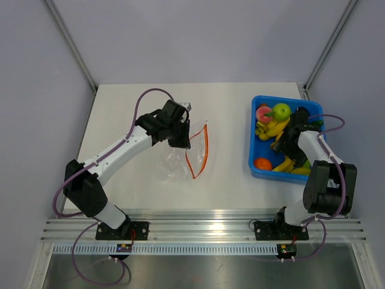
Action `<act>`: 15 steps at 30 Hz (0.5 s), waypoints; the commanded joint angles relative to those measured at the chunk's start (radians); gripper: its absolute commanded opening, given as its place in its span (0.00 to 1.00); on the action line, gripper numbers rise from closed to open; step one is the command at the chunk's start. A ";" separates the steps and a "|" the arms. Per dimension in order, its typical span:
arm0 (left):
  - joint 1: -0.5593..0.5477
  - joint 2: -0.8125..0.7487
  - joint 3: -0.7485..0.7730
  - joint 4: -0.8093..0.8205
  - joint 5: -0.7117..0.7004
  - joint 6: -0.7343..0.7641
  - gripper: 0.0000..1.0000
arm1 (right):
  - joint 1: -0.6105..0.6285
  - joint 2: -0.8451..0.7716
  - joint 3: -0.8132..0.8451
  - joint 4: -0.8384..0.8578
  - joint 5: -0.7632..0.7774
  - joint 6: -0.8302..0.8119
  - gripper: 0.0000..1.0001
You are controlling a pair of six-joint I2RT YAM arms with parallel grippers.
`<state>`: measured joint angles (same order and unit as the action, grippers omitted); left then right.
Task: Place the food in the zip-top bag and seal the zipper
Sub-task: Pick up the fake fruit from the bin.
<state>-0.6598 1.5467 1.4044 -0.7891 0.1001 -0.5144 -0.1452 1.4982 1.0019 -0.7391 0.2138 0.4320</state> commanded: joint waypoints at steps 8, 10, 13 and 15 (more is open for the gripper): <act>-0.009 -0.033 -0.058 0.053 0.075 0.025 0.00 | -0.005 0.019 -0.003 0.057 0.018 -0.003 0.51; -0.009 -0.030 -0.054 0.056 0.076 0.025 0.00 | -0.005 -0.018 -0.006 0.044 0.021 0.002 0.44; -0.009 -0.019 -0.036 0.060 0.070 0.027 0.00 | -0.005 -0.085 -0.014 0.020 0.030 0.016 0.33; -0.009 0.001 0.007 0.056 0.064 0.024 0.00 | -0.005 -0.145 -0.019 -0.006 0.042 0.027 0.27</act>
<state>-0.6636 1.5463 1.3487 -0.7658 0.1493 -0.5041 -0.1455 1.4673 0.9783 -0.7319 0.2245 0.4313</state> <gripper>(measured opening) 0.008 0.480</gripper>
